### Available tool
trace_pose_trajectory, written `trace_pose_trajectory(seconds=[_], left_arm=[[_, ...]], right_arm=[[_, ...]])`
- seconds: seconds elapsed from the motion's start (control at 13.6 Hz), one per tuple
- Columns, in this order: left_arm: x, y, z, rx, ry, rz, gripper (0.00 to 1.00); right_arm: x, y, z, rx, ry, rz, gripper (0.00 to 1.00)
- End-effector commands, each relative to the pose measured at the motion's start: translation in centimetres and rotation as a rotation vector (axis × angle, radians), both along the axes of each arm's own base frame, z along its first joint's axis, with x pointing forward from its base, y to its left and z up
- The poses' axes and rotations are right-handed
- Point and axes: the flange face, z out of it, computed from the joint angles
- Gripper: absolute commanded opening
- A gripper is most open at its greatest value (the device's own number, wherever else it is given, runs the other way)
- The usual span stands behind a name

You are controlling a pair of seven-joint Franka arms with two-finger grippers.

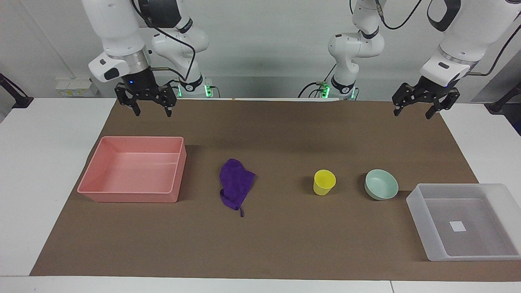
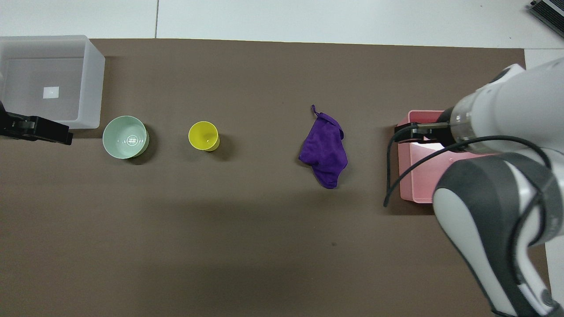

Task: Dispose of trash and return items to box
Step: 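Reach the right gripper from the pink bin to the purple cloth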

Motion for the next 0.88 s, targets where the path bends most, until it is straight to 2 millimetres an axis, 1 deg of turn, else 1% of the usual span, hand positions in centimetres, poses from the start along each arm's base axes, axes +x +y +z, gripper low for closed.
trace_pose_trajectory(seconds=[0.0, 0.07, 0.15, 0.29, 0.44, 0.59, 0.66, 0.73, 0.81], left_arm=[[-1.0, 0.3, 0.2, 0.01, 0.003, 0.01, 1.0], [-1.0, 0.4, 0.2, 0.01, 0.005, 0.01, 1.0], [-1.0, 0.4, 0.2, 0.01, 0.005, 0.01, 1.0], [-1.0, 0.4, 0.2, 0.01, 0.005, 0.01, 1.0], [-1.1, 0.2, 0.2, 0.01, 0.006, 0.007, 1.0], [-1.2, 0.1, 0.2, 0.01, 0.002, 0.01, 1.0], [-1.0, 0.3, -0.2, 0.01, -0.003, 0.011, 1.0], [-0.9, 0.3, -0.2, 0.009, -0.012, 0.009, 1.0], [-0.8, 0.2, -0.2, 0.01, -0.02, 0.008, 1.0]], right_arm=[[0.7, 3.4, -5.3, 0.01, -0.037, 0.016, 1.0], [1.0, 4.5, -7.0, 0.012, -0.05, 0.031, 1.0], [1.3, 5.1, -8.9, 0.011, -0.054, 0.034, 1.0], [1.9, 8.1, -12.2, 0.037, -0.062, 0.03, 1.0], [2.1, 10.6, -15.8, 0.045, -0.07, 0.055, 1.0], [2.4, 11.9, -19.1, 0.039, -0.076, 0.071, 1.0], [2.3, 13.2, -21.0, 0.037, -0.081, 0.094, 1.0], [2.3, 13.5, -22.2, 0.034, -0.083, 0.105, 1.0], [2.3, 13.4, -22.3, 0.031, -0.079, 0.113, 1.0]])
